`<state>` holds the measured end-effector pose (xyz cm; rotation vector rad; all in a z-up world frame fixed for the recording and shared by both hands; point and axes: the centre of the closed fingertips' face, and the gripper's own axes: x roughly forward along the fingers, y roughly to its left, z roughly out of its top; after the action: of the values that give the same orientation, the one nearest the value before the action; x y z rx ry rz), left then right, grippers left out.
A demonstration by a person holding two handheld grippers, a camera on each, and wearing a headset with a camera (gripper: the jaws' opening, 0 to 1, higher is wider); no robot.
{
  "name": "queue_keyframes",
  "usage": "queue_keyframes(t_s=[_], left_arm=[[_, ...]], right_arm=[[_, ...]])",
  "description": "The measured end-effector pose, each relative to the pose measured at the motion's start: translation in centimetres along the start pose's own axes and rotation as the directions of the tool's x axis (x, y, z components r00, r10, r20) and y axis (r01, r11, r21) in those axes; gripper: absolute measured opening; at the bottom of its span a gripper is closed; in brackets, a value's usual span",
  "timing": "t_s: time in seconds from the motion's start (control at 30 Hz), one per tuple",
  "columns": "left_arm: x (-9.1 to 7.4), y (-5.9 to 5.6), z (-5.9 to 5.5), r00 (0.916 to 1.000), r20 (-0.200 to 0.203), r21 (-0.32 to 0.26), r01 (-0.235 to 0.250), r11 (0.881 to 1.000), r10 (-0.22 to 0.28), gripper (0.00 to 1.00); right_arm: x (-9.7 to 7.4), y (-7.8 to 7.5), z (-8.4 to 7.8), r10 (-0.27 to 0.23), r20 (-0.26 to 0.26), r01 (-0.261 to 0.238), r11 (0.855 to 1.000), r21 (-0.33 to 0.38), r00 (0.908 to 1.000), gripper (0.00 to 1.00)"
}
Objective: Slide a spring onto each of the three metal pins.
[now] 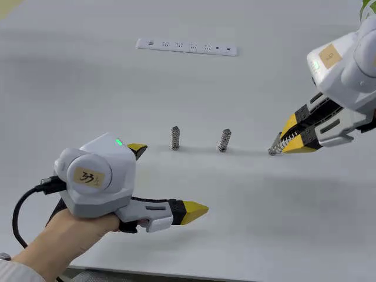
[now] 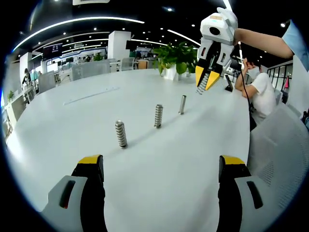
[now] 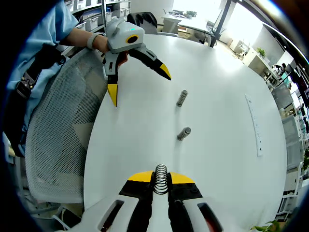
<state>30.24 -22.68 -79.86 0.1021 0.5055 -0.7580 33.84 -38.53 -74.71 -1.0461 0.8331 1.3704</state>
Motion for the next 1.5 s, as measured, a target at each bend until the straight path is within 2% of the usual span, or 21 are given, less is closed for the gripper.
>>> queue_keyframes(t_s=[0.17, 0.3, 0.63, 0.93, 1.5], left_arm=[[0.0, 0.0, 0.1, 1.0000, 0.005, 0.000, 0.001, 1.000, -0.001, 0.98], [0.0, -0.2, 0.2, 0.9999, 0.007, 0.006, 0.008, 1.000, -0.008, 0.98], [0.1, -0.7, 0.0, 0.9997, 0.001, 0.013, 0.025, 1.000, -0.025, 0.98], [0.1, -0.6, 0.1, 0.9998, 0.005, 0.023, 0.020, 1.000, -0.020, 0.98], [0.2, -0.6, 0.2, 0.9997, 0.010, 0.022, 0.021, 1.000, -0.021, 0.97]], right_arm=[[-0.4, -1.2, -0.8, -0.008, -0.056, 0.006, 0.999, -0.034, 0.9984, 0.08], [-0.3, -2.0, -1.7, -0.010, -0.111, 0.003, 0.998, -0.061, 0.9938, 0.08], [0.7, -3.4, -2.7, 0.006, -0.191, -0.025, 0.995, -0.100, 0.9815, 0.08], [1.6, -3.6, -3.6, 0.031, -0.237, -0.059, 0.992, -0.111, 0.9709, 0.08], [2.6, -3.6, -4.1, 0.060, -0.261, -0.091, 0.990, -0.109, 0.9635, 0.08]])
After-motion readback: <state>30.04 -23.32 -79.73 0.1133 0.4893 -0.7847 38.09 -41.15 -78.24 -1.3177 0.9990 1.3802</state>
